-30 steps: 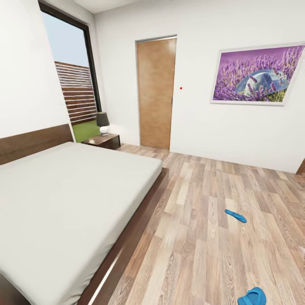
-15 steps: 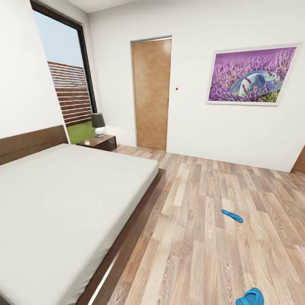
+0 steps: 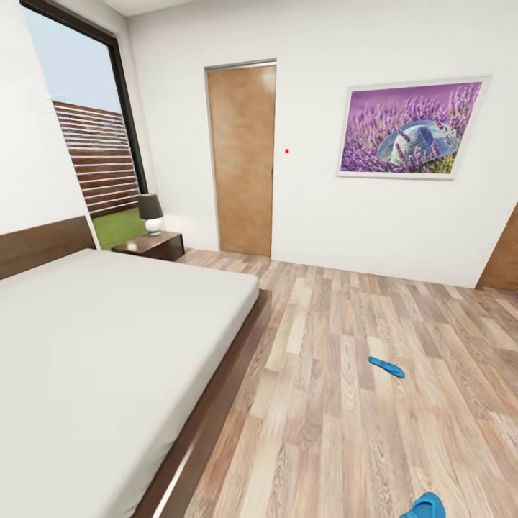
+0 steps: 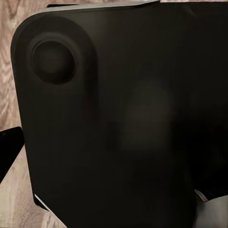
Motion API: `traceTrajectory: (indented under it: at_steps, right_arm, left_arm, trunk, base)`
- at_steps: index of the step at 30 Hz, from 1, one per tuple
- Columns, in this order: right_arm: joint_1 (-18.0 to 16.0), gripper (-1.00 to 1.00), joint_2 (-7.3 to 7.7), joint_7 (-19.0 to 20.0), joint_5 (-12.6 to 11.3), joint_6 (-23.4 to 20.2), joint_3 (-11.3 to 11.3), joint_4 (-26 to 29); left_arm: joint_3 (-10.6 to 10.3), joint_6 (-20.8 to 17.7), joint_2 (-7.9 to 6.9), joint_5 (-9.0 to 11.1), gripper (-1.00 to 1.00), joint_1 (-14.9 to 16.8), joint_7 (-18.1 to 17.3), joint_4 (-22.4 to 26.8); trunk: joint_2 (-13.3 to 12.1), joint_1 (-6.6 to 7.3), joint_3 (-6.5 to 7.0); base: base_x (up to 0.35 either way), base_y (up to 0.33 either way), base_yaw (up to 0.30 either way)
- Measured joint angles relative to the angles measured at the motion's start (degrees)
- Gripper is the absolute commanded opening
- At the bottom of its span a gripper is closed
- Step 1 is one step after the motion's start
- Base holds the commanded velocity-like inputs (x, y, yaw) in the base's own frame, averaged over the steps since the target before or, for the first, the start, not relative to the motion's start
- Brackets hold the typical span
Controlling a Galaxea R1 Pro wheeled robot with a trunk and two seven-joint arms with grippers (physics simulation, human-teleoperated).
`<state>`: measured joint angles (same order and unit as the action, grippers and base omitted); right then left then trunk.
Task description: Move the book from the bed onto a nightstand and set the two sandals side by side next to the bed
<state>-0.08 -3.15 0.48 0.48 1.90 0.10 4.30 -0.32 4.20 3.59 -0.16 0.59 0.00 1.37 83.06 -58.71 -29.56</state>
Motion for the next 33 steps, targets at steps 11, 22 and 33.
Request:
traceTrajectory:
  at_steps: [11,22,33]
  right_arm:
    - [0.0,1.0,0.02,0.0,0.0,0.0,0.0,0.0]
    - [0.0,1.0,-0.01,0.0,0.0,0.0,0.1,0.0]
    - [0.0,1.0,-0.01,0.0,0.0,0.0,0.1,0.0]
  left_arm:
    - [0.0,0.0,0.01,0.0,1.0,0.0,0.1,0.0]
    - [0.0,0.0,0.01,0.0,1.0,0.0,0.1,0.0]
    - [0.0,0.0,0.04,0.0,1.0,0.0,0.1,0.0]
  trunk:
    - [0.0,0.0,0.0]
    - [0.0,-0.01,0.0]
    - [0.0,-0.01,0.0]
  base:
    - [0.229,0.026,-0.053]
    - [0.136,0.003,-0.218]
    - [0.112,0.0,-0.129]
